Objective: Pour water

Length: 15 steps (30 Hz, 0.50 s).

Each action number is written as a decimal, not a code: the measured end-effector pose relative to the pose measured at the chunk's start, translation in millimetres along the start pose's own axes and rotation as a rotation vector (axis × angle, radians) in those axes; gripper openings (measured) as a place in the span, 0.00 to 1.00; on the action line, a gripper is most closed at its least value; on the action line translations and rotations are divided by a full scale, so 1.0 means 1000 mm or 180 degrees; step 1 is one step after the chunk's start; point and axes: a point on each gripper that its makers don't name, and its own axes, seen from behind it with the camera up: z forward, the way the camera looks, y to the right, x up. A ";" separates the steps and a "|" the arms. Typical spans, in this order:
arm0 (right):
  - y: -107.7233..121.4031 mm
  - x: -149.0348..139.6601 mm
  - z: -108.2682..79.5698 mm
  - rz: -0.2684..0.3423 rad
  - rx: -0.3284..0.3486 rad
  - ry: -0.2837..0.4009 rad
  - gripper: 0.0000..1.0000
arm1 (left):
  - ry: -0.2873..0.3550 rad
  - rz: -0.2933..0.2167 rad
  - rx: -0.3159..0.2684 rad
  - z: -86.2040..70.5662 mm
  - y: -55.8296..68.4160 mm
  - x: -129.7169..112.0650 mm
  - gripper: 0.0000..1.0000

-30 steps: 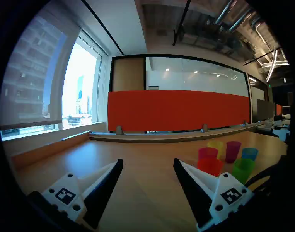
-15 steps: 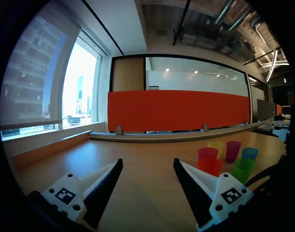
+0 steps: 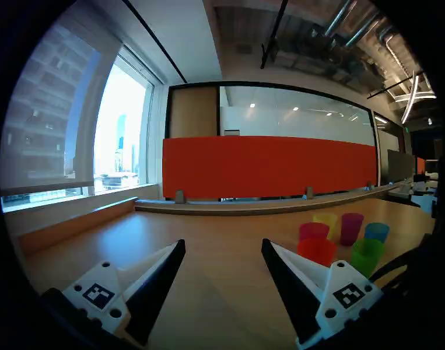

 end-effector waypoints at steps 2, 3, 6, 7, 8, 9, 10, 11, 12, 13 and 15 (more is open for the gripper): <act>0.000 0.000 0.000 0.0000 0.0000 0.0000 1.00 | 0.0000 0.0000 0.0000 0.000 0.000 0.000 0.97; 0.000 0.000 0.000 0.0000 0.0000 0.0000 1.00 | 0.0000 0.0000 0.0000 0.000 0.000 0.000 0.97; 0.000 0.000 0.000 0.0000 0.0000 0.0000 0.99 | 0.0000 0.0000 -0.0001 0.001 0.000 0.000 0.97; 0.000 0.000 0.000 0.0000 0.0000 0.0000 0.99 | 0.0000 0.0000 -0.0001 0.001 0.000 0.000 0.97; 0.000 0.000 0.000 -0.0001 0.0000 0.0000 0.99 | 0.0001 0.0000 -0.0001 0.001 0.000 0.000 0.97; 0.000 0.000 0.000 -0.0001 0.0000 0.0000 0.99 | 0.0001 0.0000 -0.0001 0.001 0.001 0.000 0.97; 0.000 0.000 0.000 -0.0001 0.0000 0.0000 0.99 | 0.0001 -0.0001 -0.0002 0.001 0.001 0.000 0.97; 0.000 0.000 0.000 -0.0001 0.0000 0.0000 1.00 | 0.0001 -0.0001 -0.0002 0.001 0.001 0.000 0.97; 0.000 0.000 0.000 -0.0001 0.0000 0.0000 1.00 | 0.0001 -0.0001 -0.0002 0.001 0.001 -0.001 0.97; 0.000 0.000 0.000 -0.0001 0.0000 0.0000 1.00 | 0.0001 -0.0001 -0.0002 0.001 0.001 -0.001 0.97; 0.001 0.000 0.000 -0.0002 0.0000 0.0000 1.00 | 0.0001 -0.0001 -0.0002 0.002 0.001 -0.001 0.97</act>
